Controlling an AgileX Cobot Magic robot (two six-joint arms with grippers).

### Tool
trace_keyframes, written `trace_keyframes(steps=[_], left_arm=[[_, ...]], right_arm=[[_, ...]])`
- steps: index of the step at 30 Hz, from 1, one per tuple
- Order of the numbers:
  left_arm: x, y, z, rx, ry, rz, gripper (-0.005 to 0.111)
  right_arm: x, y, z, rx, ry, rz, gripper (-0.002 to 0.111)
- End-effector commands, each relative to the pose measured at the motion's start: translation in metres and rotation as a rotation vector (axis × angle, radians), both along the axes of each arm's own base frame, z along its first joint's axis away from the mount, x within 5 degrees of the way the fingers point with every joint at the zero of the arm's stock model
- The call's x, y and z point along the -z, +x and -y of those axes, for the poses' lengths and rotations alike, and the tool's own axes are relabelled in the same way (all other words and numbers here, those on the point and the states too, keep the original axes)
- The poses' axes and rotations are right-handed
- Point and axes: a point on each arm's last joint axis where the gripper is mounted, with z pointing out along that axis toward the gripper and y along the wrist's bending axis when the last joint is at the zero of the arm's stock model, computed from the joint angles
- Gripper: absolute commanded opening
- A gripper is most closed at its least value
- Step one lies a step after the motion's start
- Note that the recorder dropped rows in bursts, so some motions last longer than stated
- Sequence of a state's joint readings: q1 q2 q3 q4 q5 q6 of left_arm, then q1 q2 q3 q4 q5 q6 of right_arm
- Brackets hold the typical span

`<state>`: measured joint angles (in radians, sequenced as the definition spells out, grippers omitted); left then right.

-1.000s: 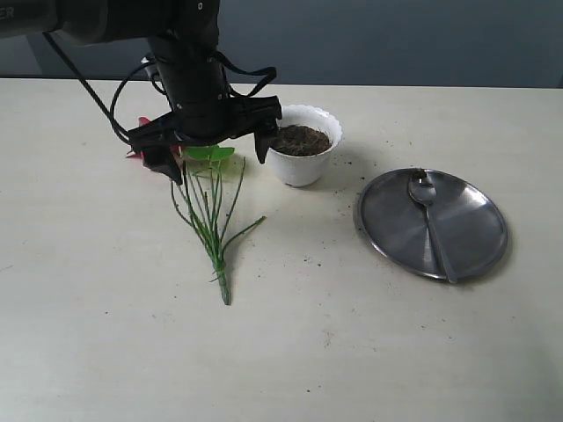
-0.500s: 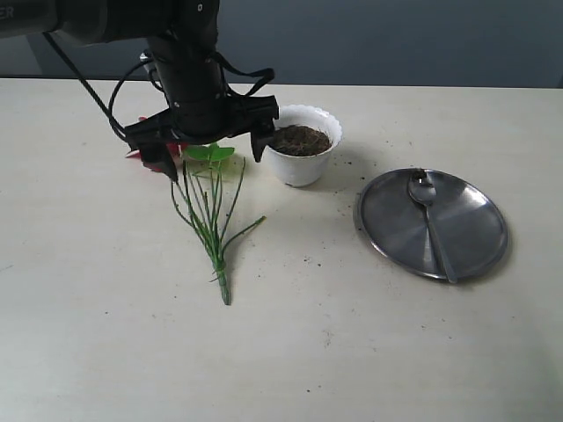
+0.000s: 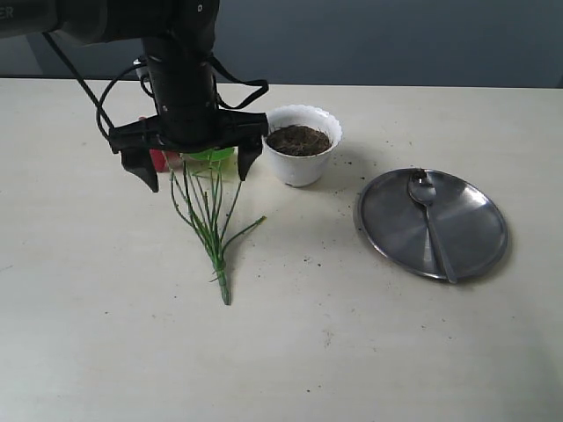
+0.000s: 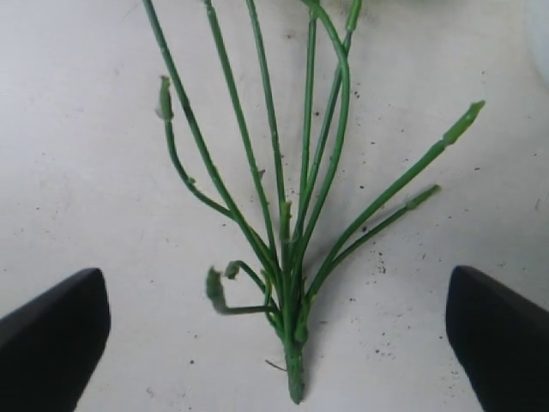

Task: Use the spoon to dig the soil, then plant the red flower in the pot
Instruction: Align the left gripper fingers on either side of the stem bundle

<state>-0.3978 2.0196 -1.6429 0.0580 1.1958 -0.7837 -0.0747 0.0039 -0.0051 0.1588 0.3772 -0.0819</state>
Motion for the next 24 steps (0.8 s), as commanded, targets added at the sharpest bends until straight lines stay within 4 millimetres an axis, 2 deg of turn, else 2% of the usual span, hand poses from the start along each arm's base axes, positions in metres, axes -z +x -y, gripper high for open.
trace_keyframes(steps=[1, 19, 24], left_arm=[[0.000, -0.002, 0.000, 0.012, 0.015, -0.020, 0.105], [0.000, 0.001, 0.002, 0.048, -0.011, 0.017, 0.105], [0.012, -0.001, 0.001, 0.082, -0.008, 0.016, 0.105]], right_arm=[[0.000, 0.000, 0.000, 0.005, -0.006, 0.012, -0.001], [0.000, 0.000, 0.000, 0.004, -0.006, 0.010, -0.001], [0.000, 0.000, 0.000, 0.004, -0.006, 0.010, -0.001]])
